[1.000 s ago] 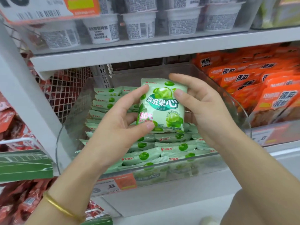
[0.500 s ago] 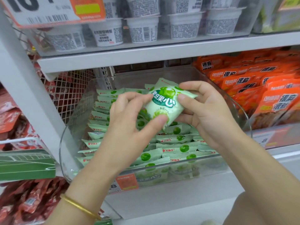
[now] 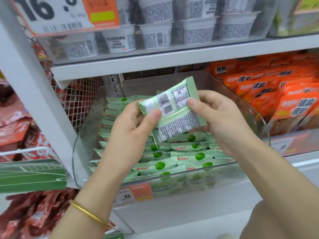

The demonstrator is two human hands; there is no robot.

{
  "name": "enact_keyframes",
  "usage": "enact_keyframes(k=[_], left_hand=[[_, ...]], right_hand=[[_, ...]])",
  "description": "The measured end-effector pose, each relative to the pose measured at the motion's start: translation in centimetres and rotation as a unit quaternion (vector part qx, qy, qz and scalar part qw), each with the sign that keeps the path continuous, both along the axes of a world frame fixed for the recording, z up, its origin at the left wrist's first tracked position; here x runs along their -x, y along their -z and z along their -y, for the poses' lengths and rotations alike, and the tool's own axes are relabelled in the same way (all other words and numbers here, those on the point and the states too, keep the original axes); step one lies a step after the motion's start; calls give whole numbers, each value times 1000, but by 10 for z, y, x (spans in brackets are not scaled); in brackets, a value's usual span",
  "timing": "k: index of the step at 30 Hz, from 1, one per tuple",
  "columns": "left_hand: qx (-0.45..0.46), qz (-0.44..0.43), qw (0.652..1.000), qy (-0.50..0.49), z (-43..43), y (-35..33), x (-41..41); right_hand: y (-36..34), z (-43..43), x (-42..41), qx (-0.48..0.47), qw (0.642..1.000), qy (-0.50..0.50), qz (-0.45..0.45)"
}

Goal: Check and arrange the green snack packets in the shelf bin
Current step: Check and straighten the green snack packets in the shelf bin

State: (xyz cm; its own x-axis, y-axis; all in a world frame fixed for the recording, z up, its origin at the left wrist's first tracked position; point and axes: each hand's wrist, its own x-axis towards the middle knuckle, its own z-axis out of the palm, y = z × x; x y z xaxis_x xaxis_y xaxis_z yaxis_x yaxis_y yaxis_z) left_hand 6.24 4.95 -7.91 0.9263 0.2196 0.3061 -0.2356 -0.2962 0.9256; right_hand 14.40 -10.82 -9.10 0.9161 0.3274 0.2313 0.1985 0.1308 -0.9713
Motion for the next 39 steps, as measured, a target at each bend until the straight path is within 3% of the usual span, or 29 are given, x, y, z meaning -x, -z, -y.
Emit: enact_keyframes(k=[4,9,13,16,18,22,25,27,28,30,32,35,39], left_hand=[[58,-13,996,66,0,3,-3],[76,-26,994,69,0,2,-3],[88,-46,995,-11,-1,7,-7],[171,-102,977,-72,-9,11,-14],[223,-122,965,-71,-14,11,-17],[193,-148,968,-56,-17,11,-24],[185,-153,969,-53,-19,4,-29],[107,-129,980,-104,-27,-1,-33],[16,-110,983,-146,-34,-1,-37],[-184,-99,958,-198,-49,3,-47],[-309,-132,922,-193,-62,9,-64],[-413,-195,878,-143,-70,17,-88],[-481,-266,829,-105,-74,27,-103]], right_hand=[[-1,-2,4,-29,999,29,-23],[-1,-2,4,-38,998,33,-23],[1,0,2,-27,999,19,-31],[3,1,1,-17,998,-6,-52],[3,3,-1,1,1000,-9,-13],[0,1,-2,144,972,-33,180],[3,-6,-8,191,950,19,248],[3,-10,-14,220,929,90,284],[2,-13,-18,226,921,114,295],[-1,-20,-26,234,911,134,312],[-6,-33,-33,247,891,153,347],[-10,-55,-47,267,868,170,383],[1,-77,-71,380,874,132,272]])
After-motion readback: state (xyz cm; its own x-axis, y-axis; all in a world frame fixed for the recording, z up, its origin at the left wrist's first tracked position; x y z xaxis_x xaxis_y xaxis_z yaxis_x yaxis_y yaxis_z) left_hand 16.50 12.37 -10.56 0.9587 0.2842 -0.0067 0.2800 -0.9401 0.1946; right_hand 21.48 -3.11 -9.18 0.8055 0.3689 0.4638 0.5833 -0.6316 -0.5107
